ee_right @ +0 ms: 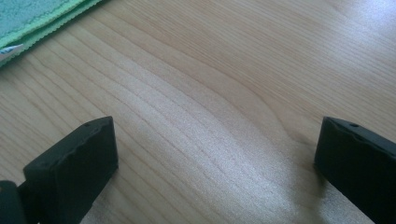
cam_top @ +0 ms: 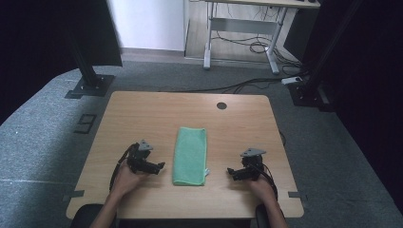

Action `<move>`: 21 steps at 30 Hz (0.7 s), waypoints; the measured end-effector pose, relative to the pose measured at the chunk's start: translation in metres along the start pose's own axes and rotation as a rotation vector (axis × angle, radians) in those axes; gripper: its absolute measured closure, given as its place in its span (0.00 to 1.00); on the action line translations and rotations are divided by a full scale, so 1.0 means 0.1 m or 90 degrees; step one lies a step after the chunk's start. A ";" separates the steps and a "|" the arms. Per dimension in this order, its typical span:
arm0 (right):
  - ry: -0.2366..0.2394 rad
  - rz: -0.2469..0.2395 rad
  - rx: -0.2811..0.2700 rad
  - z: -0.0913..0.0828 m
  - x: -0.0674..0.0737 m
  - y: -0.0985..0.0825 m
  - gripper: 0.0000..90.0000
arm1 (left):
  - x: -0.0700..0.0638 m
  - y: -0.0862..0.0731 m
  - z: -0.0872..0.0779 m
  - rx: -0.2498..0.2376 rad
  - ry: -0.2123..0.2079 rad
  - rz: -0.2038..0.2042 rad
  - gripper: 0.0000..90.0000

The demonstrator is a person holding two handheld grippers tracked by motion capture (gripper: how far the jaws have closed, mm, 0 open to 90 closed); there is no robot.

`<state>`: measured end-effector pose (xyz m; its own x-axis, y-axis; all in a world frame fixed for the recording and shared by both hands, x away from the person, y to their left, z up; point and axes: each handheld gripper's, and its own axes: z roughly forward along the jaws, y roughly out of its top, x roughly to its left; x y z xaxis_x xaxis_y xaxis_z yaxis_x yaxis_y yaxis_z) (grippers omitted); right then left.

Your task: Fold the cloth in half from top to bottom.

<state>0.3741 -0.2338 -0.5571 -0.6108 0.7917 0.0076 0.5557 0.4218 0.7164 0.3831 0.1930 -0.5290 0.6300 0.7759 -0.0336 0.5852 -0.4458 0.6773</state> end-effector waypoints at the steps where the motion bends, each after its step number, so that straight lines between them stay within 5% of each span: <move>1: -0.001 0.001 0.000 0.00 0.00 0.00 0.00 | 0.00 0.03 0.01 -0.003 -0.003 0.000 0.00; 12: -0.002 0.002 0.000 0.00 0.00 0.00 0.00 | -0.13 0.33 0.21 -0.014 -0.009 0.019 0.00; 21: -0.002 0.002 0.000 0.00 0.00 0.00 0.00 | -0.12 0.39 0.41 0.000 0.023 0.018 0.00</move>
<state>0.3741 -0.2335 -0.5570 -0.6072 0.7945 0.0074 0.5578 0.4196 0.7161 0.4196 0.1481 -0.5324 0.6278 0.7783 0.0125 0.5674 -0.4685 0.6772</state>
